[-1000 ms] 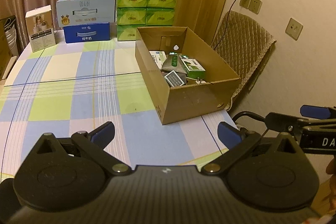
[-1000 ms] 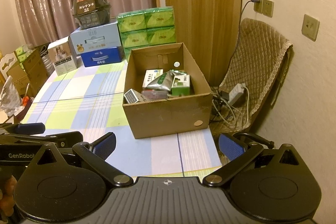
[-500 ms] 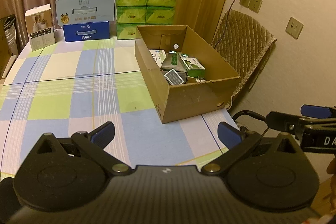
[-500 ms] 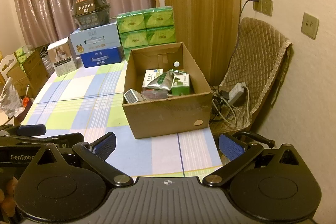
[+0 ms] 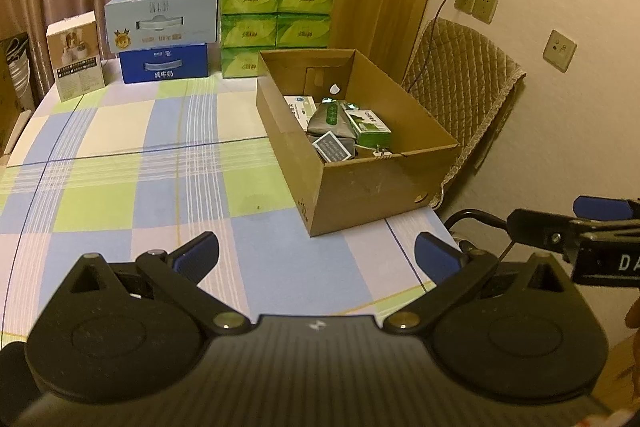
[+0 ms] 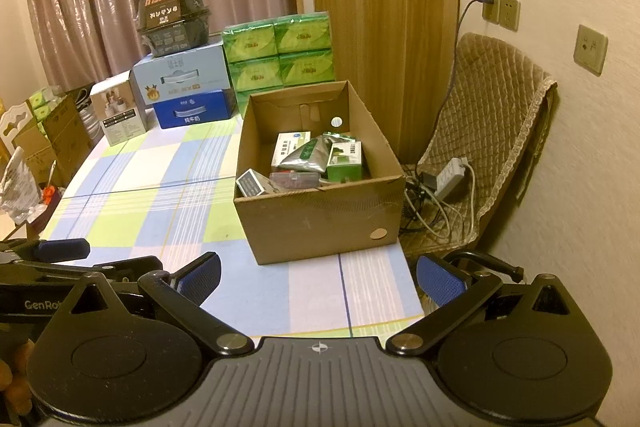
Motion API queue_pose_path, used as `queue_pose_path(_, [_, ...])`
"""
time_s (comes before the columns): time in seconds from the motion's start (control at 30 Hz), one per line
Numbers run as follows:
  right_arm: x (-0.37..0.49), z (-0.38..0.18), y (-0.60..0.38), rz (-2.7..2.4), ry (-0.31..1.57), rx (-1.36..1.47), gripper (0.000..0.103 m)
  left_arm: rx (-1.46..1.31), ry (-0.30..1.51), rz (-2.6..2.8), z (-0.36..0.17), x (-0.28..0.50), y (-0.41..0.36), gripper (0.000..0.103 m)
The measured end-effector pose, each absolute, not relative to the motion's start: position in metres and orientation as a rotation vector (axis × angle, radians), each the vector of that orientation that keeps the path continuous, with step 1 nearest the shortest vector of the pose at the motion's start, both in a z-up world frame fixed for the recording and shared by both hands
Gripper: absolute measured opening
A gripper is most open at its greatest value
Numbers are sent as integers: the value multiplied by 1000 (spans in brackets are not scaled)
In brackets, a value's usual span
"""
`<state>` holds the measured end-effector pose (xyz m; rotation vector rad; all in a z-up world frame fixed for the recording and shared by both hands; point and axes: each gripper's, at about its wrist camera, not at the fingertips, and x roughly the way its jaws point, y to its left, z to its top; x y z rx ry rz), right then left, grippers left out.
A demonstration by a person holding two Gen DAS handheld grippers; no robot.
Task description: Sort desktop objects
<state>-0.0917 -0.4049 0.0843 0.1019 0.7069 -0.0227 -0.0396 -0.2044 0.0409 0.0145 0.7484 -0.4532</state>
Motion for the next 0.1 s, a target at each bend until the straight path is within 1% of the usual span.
queue_pose_path(0.1, [-92, 83, -404, -23, 709, 102, 101, 10, 745, -451, 41, -40, -205, 103])
